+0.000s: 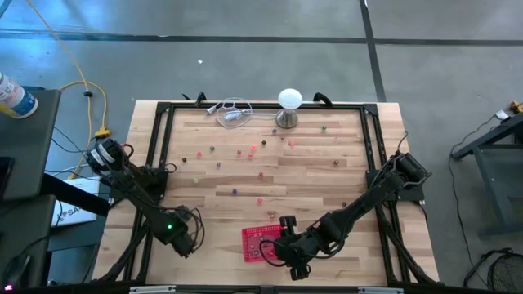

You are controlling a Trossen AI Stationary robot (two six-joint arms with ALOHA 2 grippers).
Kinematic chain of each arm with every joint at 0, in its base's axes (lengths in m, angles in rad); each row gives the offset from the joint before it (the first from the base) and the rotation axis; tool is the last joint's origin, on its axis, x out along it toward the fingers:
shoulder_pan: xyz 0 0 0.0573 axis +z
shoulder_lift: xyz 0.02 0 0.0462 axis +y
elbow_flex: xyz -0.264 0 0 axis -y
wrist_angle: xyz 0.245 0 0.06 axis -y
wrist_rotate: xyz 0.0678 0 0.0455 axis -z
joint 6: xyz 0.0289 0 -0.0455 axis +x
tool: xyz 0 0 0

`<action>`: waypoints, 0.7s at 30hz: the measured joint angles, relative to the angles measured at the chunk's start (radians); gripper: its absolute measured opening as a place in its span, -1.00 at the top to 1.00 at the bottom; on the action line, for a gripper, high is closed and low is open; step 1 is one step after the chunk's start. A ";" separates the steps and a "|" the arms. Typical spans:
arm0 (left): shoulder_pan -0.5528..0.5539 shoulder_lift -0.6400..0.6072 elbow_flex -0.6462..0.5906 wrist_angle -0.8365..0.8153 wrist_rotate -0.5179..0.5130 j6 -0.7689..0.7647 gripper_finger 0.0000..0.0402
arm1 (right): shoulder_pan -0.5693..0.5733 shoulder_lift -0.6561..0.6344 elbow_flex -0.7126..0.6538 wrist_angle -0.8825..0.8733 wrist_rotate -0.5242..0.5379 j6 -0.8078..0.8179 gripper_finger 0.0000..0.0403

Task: Pick & Place Dice
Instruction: Put the yellow dice into the red bin

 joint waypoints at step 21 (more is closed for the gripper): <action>0.044 -0.004 -0.002 0.025 -0.005 0.105 0.74 | 0.000 0.000 0.000 0.000 0.000 0.000 0.10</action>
